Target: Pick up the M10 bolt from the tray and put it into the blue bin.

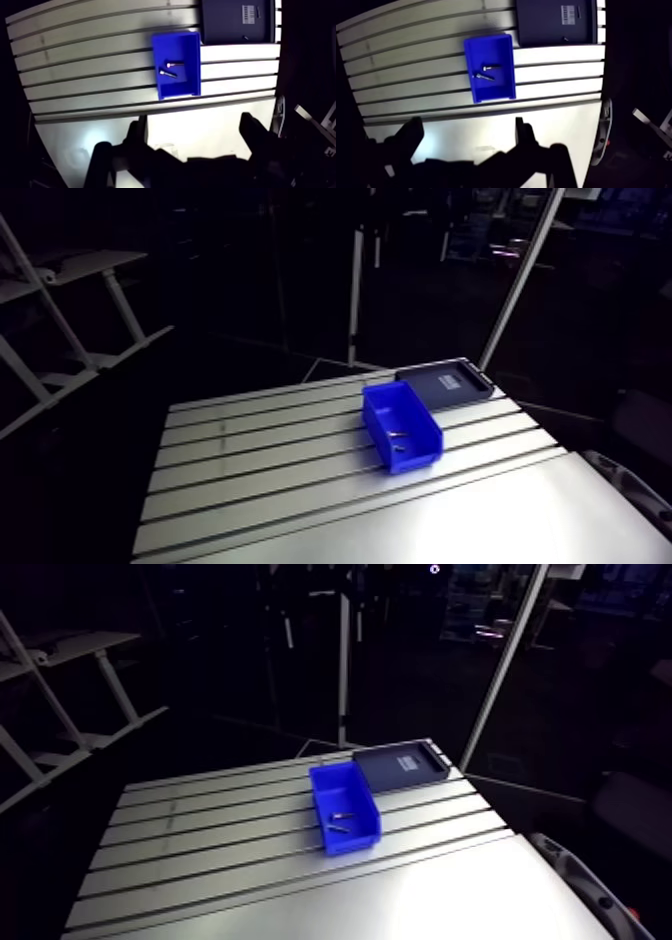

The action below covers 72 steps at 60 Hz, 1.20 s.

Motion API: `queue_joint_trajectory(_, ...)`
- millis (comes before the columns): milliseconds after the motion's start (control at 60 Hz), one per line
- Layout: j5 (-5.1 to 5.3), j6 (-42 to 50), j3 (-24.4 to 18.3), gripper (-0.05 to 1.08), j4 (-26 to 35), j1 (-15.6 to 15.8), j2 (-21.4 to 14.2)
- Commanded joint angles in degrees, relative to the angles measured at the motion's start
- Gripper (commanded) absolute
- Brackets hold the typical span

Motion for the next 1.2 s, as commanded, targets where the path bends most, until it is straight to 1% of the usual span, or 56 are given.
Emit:
queue_joint_trajectory(17,1.41,0.6,-1.7,0.01,2.4,0.4,0.1)
queue_joint_trajectory(33,1.68,0.6,-1.8,0.01,2.4,0.6,0.1)
queue_joint_trajectory(50,1.68,0.6,-1.8,0.01,2.4,0.6,0.1)
queue_joint_trajectory(67,2.02,0.6,-2.1,0.01,2.4,0.8,0.1)
queue_joint_trajectory(117,2.30,0.6,-2.6,0.01,2.4,1.1,0.1)
queue_joint_trajectory(133,2.64,0.6,-2.9,0.01,2.4,1.4,0.2)
queue_joint_trajectory(183,2.94,0.6,-3.3,0.01,2.4,1.9,0.2)
queue_joint_trajectory(283,3.12,0.5,-3.6,0.01,2.4,2.7,0.2)
queue_joint_trajectory(383,3.14,0.5,-3.5,0.01,2.4,3.6,0.2)
queue_joint_trajectory(617,3.21,0.5,-3.5,0.01,2.4,3.9,0.0)
queue_joint_trajectory(700,3.14,0.5,-3.2,0.01,2.4,4.5,0.0)
queue_joint_trajectory(1200,3.22,0.5,-2.8,0.01,2.4,4.7,0.2)
